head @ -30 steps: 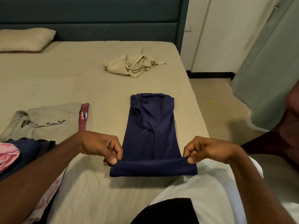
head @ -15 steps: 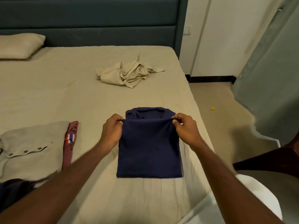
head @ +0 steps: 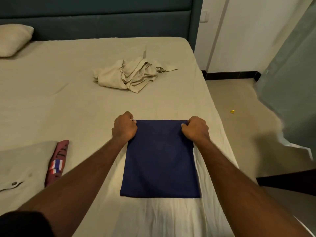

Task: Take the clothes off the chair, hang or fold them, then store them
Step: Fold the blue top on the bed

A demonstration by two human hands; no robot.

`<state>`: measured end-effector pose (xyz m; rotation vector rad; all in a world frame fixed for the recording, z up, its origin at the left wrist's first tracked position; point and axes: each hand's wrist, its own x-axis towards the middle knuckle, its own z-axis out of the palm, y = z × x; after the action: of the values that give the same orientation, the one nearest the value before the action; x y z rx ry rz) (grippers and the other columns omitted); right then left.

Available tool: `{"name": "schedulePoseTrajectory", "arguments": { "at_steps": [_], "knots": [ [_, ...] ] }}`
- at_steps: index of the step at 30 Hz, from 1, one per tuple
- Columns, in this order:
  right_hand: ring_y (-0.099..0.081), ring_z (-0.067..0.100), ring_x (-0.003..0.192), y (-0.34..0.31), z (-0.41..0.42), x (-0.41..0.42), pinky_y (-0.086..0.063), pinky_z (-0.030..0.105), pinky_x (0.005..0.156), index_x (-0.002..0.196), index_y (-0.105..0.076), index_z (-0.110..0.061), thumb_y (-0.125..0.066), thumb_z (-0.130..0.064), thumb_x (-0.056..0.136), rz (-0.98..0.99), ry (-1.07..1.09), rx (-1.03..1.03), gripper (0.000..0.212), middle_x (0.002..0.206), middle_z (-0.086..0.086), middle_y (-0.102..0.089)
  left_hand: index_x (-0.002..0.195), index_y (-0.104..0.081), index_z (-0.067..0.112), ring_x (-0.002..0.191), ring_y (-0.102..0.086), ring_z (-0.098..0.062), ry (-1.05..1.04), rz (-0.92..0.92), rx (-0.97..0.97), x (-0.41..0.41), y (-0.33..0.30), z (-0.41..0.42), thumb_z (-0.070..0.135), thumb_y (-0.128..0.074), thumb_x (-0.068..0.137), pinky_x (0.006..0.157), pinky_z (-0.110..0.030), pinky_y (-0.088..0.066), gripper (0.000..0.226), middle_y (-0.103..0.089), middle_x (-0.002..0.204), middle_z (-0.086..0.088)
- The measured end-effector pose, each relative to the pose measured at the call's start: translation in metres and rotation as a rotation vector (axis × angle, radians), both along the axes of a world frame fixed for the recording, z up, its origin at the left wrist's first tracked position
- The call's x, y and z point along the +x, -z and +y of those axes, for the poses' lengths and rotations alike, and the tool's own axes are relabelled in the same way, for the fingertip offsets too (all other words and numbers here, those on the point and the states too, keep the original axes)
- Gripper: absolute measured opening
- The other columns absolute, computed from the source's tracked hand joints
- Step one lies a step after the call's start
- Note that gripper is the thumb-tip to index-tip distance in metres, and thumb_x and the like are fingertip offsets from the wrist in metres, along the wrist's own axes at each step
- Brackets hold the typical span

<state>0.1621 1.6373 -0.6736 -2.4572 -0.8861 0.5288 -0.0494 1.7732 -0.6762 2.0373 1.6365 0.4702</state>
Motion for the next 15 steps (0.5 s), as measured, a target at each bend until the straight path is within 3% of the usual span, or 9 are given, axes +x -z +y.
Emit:
{"name": "schedulePoseTrajectory", "arguments": {
  "at_steps": [4, 6, 9, 12, 15],
  "knots": [
    [-0.063, 0.027, 0.094, 0.010, 0.008, 0.008, -0.053, 0.049, 0.092, 0.094, -0.061, -0.016, -0.065, -0.053, 0.085, 0.151, 0.006, -0.003, 0.039, 0.098, 0.002, -0.065, 0.117, -0.056, 0.013, 0.102, -0.055, -0.021, 0.042, -0.077, -0.151, 0.003, -0.002, 0.009, 0.045, -0.069, 0.092, 0.089, -0.038, -0.049, 0.043, -0.055, 0.109, 0.002],
    [-0.066, 0.028, 0.094, 0.008, 0.009, 0.013, -0.055, 0.050, 0.093, 0.097, -0.065, -0.016, -0.073, -0.049, 0.075, 0.275, -0.016, -0.005, 0.041, 0.100, 0.003, -0.069, 0.120, -0.054, 0.013, 0.105, -0.056, -0.021, 0.141, -0.015, -0.262, 0.001, -0.010, 0.014, 0.036, -0.080, 0.085, 0.092, -0.037, -0.050, 0.050, -0.055, 0.111, 0.000],
    [-0.071, 0.026, 0.092, -0.008, 0.001, 0.013, -0.060, 0.042, 0.085, 0.100, -0.071, -0.006, -0.080, -0.024, 0.084, 0.493, -0.020, 0.063, 0.025, 0.101, 0.009, -0.074, 0.110, -0.066, 0.006, 0.099, -0.065, -0.025, 0.268, 0.069, -0.392, -0.006, -0.022, 0.023, 0.014, -0.082, 0.082, 0.092, -0.040, -0.056, 0.034, -0.068, 0.104, -0.009],
    [-0.071, 0.023, 0.093, -0.031, -0.020, 0.010, -0.056, 0.031, 0.073, 0.104, -0.073, -0.008, -0.072, -0.016, 0.094, 0.627, -0.092, 0.231, 0.013, 0.104, 0.007, -0.076, 0.094, -0.074, 0.000, 0.086, -0.066, -0.023, 0.432, 0.045, -0.489, -0.015, -0.041, 0.029, 0.004, -0.078, 0.084, 0.085, -0.043, -0.057, 0.011, -0.073, 0.089, -0.015],
    [-0.071, 0.022, 0.095, -0.061, -0.039, 0.016, -0.056, 0.034, 0.076, 0.110, -0.073, -0.005, -0.068, -0.015, 0.097, 0.670, -0.146, 0.473, 0.017, 0.104, 0.008, -0.076, 0.087, -0.070, -0.006, 0.075, -0.055, -0.018, 0.489, -0.140, -0.316, -0.017, -0.070, 0.031, 0.002, -0.075, 0.086, 0.072, -0.038, -0.046, 0.010, -0.062, 0.074, -0.010]
  ]
}}
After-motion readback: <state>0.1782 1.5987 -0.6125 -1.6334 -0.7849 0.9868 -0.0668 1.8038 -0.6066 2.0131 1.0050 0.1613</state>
